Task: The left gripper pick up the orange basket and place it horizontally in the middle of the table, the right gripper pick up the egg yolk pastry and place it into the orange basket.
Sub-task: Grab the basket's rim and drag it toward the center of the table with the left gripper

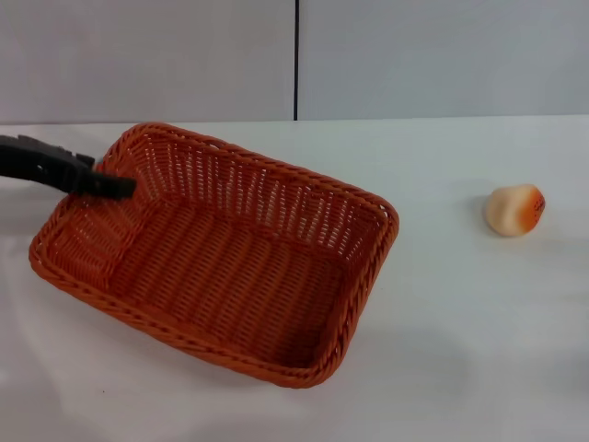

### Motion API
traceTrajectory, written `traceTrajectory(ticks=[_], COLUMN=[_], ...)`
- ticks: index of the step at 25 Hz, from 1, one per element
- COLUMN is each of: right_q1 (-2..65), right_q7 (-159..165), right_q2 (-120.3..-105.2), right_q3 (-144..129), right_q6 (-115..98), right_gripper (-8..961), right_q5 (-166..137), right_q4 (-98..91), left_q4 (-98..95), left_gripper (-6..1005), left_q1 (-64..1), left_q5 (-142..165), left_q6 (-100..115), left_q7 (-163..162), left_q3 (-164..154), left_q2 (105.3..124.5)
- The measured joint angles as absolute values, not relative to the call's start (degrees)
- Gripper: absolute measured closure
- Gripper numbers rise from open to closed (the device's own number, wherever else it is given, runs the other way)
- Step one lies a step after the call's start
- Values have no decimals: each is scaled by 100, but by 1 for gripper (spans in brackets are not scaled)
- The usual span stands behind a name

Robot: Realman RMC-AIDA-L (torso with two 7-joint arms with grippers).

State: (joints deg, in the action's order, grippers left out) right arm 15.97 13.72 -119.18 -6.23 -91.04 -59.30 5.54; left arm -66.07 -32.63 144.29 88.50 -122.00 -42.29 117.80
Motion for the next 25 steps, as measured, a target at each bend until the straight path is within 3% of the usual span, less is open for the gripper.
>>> traceTrajectory(ticks=[14,20,23,25], right_q1=[1600,1586,1591,1600], right_q7=[1378,1380,1380,1380], right_q2=[-11922,-11926,-11926,-11921], right_q3=[-626,-596,-597,-597], right_q6=[-9074,-9070,-9068,-9054], right_gripper=[284,284,283,283], right_q5=[-5933,-5896,-5894,-5892], right_q4=[558,563,563,563], left_q4=[-6258,-6263,-6258,-6259], left_gripper=[326,570,805,821], left_q1=[-3442,-3458,-3466,-3480], left_q5=[14765,14795,14798,14799], left_q6=[8559,8596,8603,8629], left_q7=[-12481,-12494,-12495,-12497], left_q3=[-4360,-4402,-4403,-4402], left_q2=[11764,11747,11745,11744])
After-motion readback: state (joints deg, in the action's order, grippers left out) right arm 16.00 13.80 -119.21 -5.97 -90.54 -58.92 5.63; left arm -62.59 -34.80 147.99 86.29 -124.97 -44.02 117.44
